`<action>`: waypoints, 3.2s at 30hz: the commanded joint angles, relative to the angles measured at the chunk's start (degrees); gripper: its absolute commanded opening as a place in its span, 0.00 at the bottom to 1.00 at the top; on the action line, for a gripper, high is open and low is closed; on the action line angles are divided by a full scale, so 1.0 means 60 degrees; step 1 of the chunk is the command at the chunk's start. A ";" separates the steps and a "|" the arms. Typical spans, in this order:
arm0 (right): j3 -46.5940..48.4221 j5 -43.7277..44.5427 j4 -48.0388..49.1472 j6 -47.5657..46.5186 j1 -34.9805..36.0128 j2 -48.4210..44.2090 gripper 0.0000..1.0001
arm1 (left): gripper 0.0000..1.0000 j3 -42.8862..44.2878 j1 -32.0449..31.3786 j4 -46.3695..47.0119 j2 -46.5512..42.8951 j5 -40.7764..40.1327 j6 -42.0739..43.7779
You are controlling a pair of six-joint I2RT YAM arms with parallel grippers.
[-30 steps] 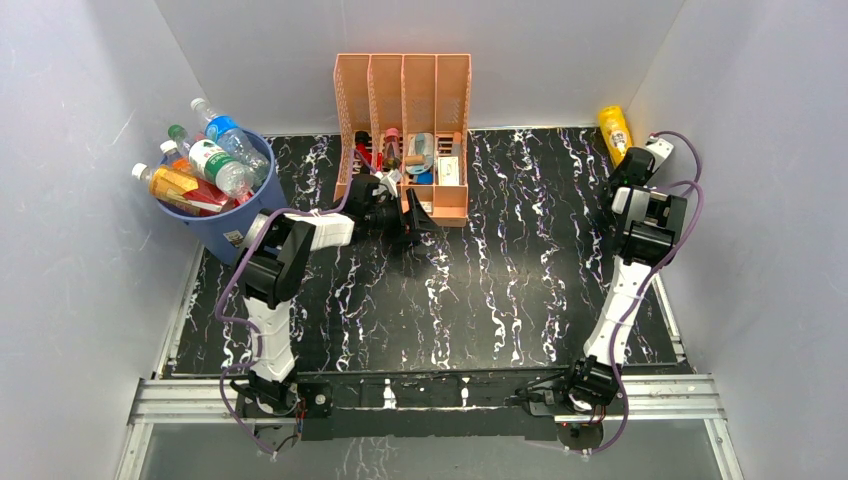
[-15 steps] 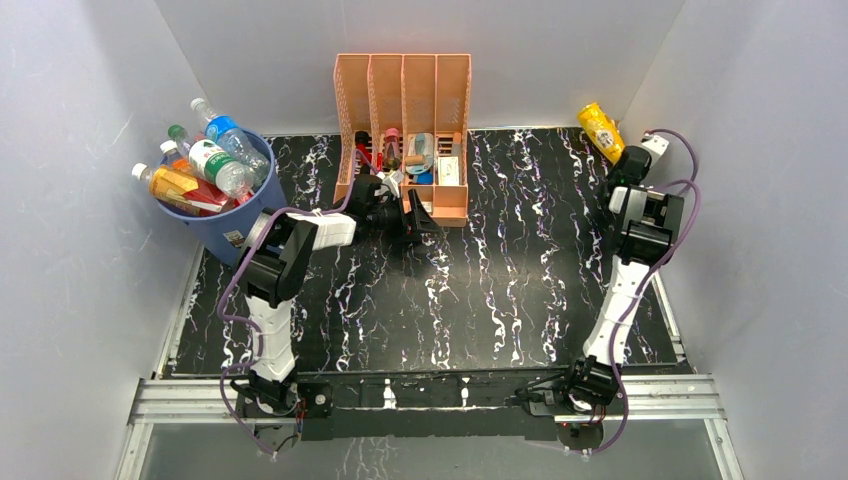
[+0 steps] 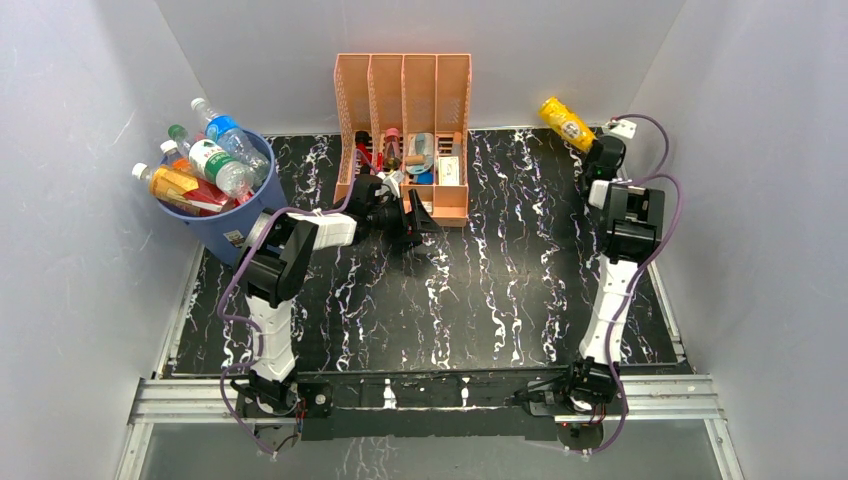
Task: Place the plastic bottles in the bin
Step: Pick up the plastic bottle at the center of the board.
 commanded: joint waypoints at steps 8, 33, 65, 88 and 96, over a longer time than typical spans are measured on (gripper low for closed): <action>-0.2533 0.0161 0.1963 -0.0125 0.1187 -0.2622 0.35 | 0.77 -0.0317 -0.0059 -0.0075 -0.0757 -0.0075 -0.0031; -0.9352 -0.0332 -0.1516 0.3293 0.3063 -1.1860 0.35 | 0.98 -0.1908 -0.1006 -0.3625 -0.8626 -0.2429 -0.0306; -0.5751 -0.0359 -0.3647 0.4719 0.8693 -1.0261 0.35 | 0.98 -0.1302 -0.1115 -0.5905 -1.3039 -0.6191 -0.0516; -0.4729 0.0359 -0.4944 0.5427 1.0286 -0.9958 0.32 | 0.98 -0.3126 -0.1239 -0.1723 -1.1681 -0.7857 -0.0931; -0.4451 0.0240 -0.5150 0.5392 1.0561 -0.9968 0.32 | 0.98 -0.3006 -0.1910 -0.1671 -1.1048 -0.9089 -0.0497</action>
